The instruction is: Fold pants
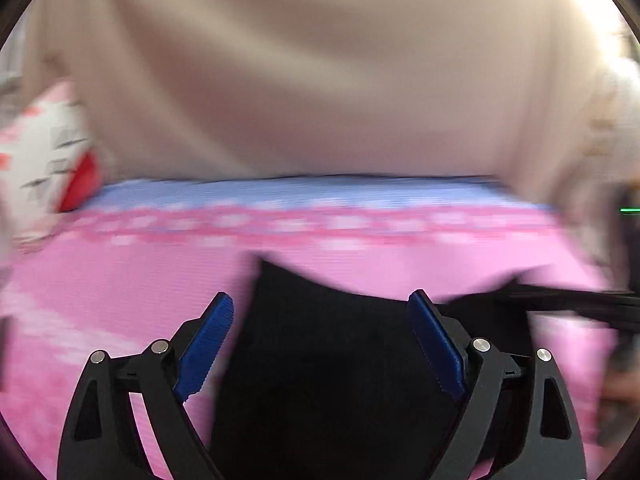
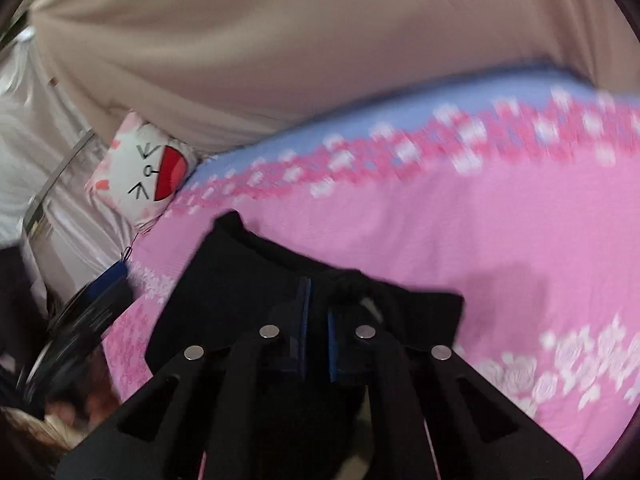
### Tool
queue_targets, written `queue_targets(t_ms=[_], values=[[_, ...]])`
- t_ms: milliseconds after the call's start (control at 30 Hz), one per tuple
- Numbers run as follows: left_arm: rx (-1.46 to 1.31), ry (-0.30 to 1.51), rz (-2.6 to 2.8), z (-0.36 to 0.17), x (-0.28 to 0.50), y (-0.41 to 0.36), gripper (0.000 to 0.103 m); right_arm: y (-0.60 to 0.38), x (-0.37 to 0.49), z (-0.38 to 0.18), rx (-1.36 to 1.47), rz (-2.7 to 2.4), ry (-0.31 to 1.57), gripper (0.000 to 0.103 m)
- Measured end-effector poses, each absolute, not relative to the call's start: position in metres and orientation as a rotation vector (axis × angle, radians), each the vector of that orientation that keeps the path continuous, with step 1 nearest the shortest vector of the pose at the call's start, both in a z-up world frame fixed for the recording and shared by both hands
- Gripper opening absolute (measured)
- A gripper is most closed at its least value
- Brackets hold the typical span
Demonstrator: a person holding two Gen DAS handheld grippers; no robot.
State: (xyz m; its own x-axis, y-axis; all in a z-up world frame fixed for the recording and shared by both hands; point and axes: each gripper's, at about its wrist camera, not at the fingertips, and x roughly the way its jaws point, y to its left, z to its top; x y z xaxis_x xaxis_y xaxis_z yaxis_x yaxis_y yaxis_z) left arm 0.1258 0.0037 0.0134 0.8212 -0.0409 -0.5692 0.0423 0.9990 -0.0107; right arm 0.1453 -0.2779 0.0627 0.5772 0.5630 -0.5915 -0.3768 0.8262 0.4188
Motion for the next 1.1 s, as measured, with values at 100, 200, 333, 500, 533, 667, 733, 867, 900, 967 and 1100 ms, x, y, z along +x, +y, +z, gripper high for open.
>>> queue_targets(t_ms=[100,200,333,500,533,667,733,867,900,967,1100], values=[[-0.005,0.702,0.111,-0.015,0.157,0.047,0.084,-0.277,0.165,0.040,0.068,0.404,0.858,0.009],[-0.118,0.710,0.077,-0.022,0.148,0.081,0.086,-0.295,0.171,0.021,0.158,0.301,0.951,0.010],[-0.080,0.685,0.026,-0.016,0.126,0.092,0.086,-0.243,0.161,0.080,-0.002,0.336,0.838,0.024],[0.012,0.695,-0.057,-0.018,0.105,0.074,0.086,-0.160,0.180,0.102,-0.363,0.255,0.803,0.098],[0.022,0.700,-0.060,-0.021,0.101,0.073,0.086,-0.158,0.180,0.100,-0.420,0.222,0.799,0.098],[0.054,0.720,-0.074,-0.035,0.089,0.080,0.086,-0.201,0.154,0.077,-0.371,0.140,0.892,0.097],[0.047,0.748,-0.098,-0.044,0.090,0.083,0.086,-0.236,0.135,0.070,-0.244,0.122,0.941,0.097],[0.042,0.755,-0.121,-0.054,0.098,0.082,0.086,-0.291,0.109,0.062,-0.082,-0.017,0.958,0.097],[0.053,0.751,-0.118,-0.056,0.100,0.081,0.087,-0.299,0.105,0.064,-0.010,-0.006,0.949,0.097],[0.078,0.764,-0.109,-0.061,0.105,0.078,0.089,-0.299,0.102,0.080,0.116,0.116,0.897,0.097],[0.124,0.770,-0.076,-0.070,0.107,0.078,0.094,-0.222,0.144,0.109,0.063,0.435,0.858,0.097]])
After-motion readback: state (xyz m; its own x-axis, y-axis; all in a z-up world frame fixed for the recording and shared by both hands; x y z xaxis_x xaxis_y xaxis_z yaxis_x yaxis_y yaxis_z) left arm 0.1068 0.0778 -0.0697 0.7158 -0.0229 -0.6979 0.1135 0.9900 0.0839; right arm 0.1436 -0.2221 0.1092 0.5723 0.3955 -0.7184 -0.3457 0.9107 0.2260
